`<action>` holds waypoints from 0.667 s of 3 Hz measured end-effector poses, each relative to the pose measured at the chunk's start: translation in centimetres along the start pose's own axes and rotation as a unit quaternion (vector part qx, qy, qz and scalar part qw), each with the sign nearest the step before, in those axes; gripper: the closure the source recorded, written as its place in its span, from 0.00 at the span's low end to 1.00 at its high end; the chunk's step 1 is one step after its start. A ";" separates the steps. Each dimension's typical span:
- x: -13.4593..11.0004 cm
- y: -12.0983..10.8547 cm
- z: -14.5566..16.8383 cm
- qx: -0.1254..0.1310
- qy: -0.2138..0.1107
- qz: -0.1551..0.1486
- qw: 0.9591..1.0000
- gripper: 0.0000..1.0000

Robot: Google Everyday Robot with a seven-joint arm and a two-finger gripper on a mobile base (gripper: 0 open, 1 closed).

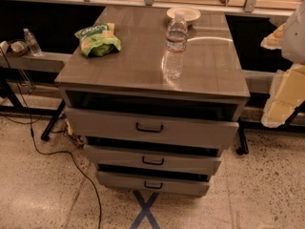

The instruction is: Open middle drawer

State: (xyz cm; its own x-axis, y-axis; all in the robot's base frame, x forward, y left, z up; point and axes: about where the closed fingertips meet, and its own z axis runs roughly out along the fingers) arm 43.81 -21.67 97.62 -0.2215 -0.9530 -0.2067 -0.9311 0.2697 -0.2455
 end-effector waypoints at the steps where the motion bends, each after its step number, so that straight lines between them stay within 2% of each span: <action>1: 0.1 0.1 0.2 0.003 -0.005 0.002 1.000 0.00; 2: 1.6 1.3 3.0 0.003 -0.024 0.012 1.000 0.00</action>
Offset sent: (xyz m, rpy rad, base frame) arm -0.0150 -0.0200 -0.0875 0.1146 -0.0096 -0.0245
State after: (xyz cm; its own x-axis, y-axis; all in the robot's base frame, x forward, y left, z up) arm 43.12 -22.45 94.13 -0.2291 -0.9386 -0.2580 -0.9243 0.2929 -0.2448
